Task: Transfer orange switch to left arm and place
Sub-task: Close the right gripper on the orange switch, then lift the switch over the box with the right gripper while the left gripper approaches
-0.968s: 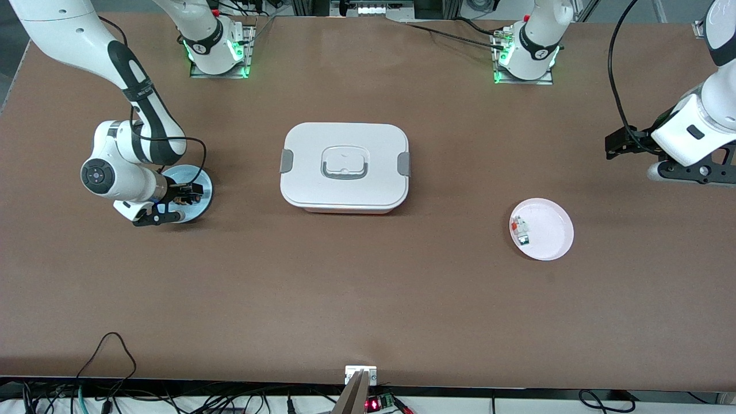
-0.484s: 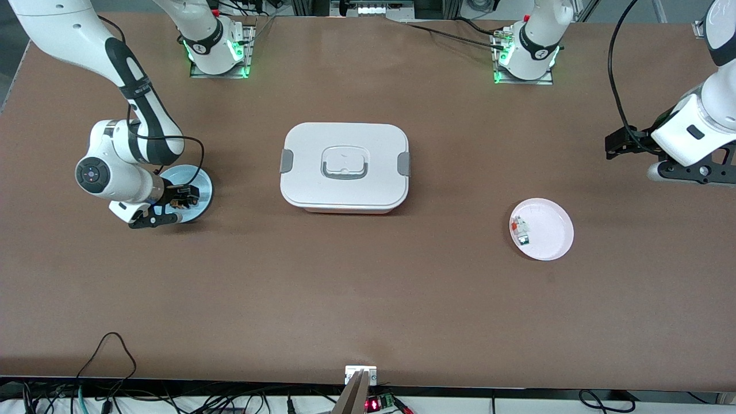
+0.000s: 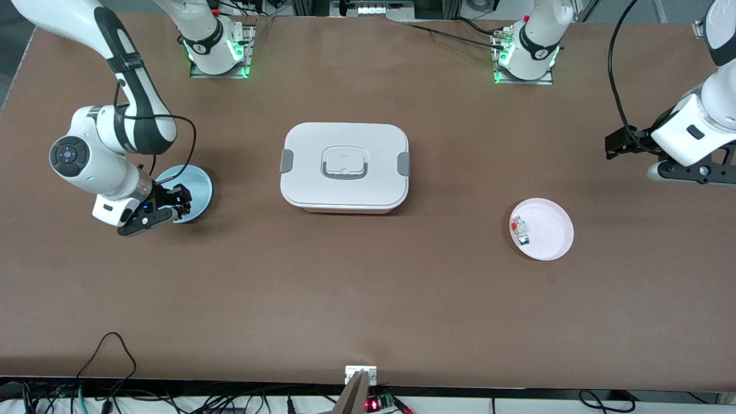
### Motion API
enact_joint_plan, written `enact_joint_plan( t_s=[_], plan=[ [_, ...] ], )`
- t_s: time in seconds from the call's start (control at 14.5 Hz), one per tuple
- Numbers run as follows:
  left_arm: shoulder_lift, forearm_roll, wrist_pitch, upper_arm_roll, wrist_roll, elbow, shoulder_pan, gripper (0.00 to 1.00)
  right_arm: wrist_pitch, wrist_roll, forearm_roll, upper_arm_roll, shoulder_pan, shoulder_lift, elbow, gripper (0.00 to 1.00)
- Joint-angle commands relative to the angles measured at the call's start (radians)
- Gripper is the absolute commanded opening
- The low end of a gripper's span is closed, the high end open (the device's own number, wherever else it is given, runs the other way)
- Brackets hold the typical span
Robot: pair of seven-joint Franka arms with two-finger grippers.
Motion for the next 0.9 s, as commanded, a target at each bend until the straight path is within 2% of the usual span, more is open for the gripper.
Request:
enact_joint_plan(
  t_s=[0.0, 0.14, 0.28, 0.41, 0.83],
  plan=[
    [-0.003, -0.016, -0.017, -0.001, 0.001, 0.001, 0.001, 1.00, -0.005, -0.036, 0.006, 0.082, -0.004, -0.041, 0.032, 0.09],
    [-0.002, -0.054, -0.038, -0.002, 0.002, 0.001, 0.001, 1.00, -0.025, -0.036, 0.034, 0.119, 0.020, -0.056, 0.066, 0.08],
    [0.013, -0.100, -0.066, -0.003, 0.004, 0.001, 0.000, 1.00, -0.095, -0.042, 0.142, 0.118, 0.095, -0.062, 0.146, 0.08],
    [0.017, -0.182, -0.095, -0.003, 0.004, 0.001, 0.003, 1.00, -0.124, -0.060, 0.180, 0.119, 0.144, -0.062, 0.201, 0.08],
    [0.093, -0.576, -0.273, 0.000, -0.001, -0.003, 0.004, 1.00, -0.128, -0.180, 0.395, 0.119, 0.327, -0.100, 0.264, 0.08]
  ],
)
